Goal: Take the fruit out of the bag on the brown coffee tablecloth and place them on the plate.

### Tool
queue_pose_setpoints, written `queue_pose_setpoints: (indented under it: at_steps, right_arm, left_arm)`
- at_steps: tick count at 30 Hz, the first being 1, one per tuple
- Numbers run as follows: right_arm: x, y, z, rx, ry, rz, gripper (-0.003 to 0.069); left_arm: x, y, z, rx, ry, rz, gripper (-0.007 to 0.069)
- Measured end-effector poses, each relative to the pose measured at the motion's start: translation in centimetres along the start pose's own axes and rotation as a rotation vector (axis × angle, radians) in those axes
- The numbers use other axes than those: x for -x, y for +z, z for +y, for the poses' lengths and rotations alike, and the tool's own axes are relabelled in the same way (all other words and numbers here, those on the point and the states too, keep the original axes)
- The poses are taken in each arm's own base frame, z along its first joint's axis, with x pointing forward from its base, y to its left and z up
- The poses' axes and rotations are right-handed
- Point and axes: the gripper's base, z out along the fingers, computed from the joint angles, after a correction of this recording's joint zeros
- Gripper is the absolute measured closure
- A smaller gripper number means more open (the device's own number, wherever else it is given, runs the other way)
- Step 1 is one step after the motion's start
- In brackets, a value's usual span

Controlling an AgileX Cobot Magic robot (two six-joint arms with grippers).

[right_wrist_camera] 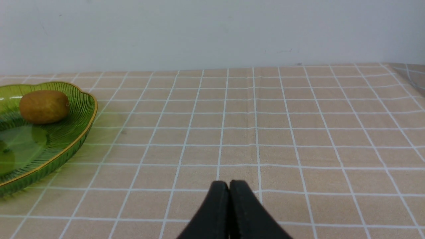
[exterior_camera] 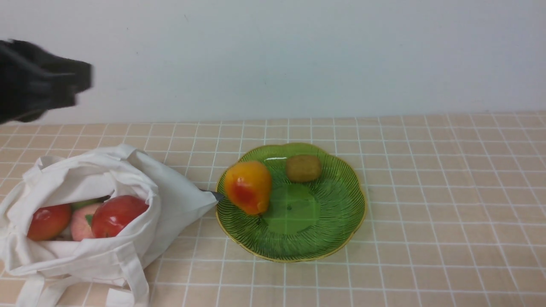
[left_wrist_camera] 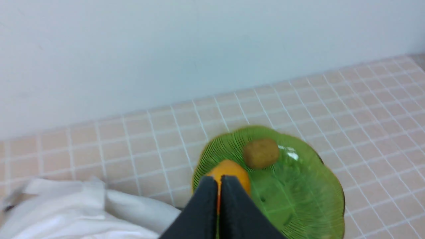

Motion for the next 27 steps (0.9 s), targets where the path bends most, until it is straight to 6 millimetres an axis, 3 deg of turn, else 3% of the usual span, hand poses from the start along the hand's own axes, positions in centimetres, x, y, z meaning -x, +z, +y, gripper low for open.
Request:
queue_pose_setpoints:
  at_steps: [1, 3, 4, 7, 10, 13, 21, 27]
  right_arm:
    - [0.0, 0.0, 0.0, 0.000, 0.000, 0.000, 0.0673]
    - [0.0, 0.0, 0.0, 0.000, 0.000, 0.000, 0.0673]
    - [0.0, 0.0, 0.0, 0.000, 0.000, 0.000, 0.0673]
    - [0.0, 0.0, 0.0, 0.000, 0.000, 0.000, 0.0673]
    - [0.0, 0.0, 0.0, 0.000, 0.000, 0.000, 0.0673]
    - [0.0, 0.0, 0.0, 0.000, 0.000, 0.000, 0.0673]
    - [0.0, 0.0, 0.0, 0.000, 0.000, 0.000, 0.0673]
    - [0.0, 0.0, 0.0, 0.000, 0.000, 0.000, 0.0673]
  left_arm:
    - [-0.2, -0.2, 0.0, 0.006, 0.001, -0.002, 0.0632]
    - [-2.0, -3.8, -0.7, 0.041, 0.026, -0.081, 0.0632]
    - [-2.4, -3.9, -0.7, 0.042, 0.022, -0.076, 0.0632]
    - [-6.1, -6.6, -1.6, 0.045, 0.004, -0.126, 0.0632]
    - [-9.2, -7.9, -2.1, 0.045, -0.005, -0.161, 0.0632]
    - [-10.9, -9.0, -2.5, 0.045, 0.008, -0.205, 0.0632]
    - [-12.7, -12.0, -3.5, 0.055, 0.085, -0.347, 0.0632]
    - [-13.2, -11.5, -3.2, 0.072, 0.091, -0.336, 0.0632]
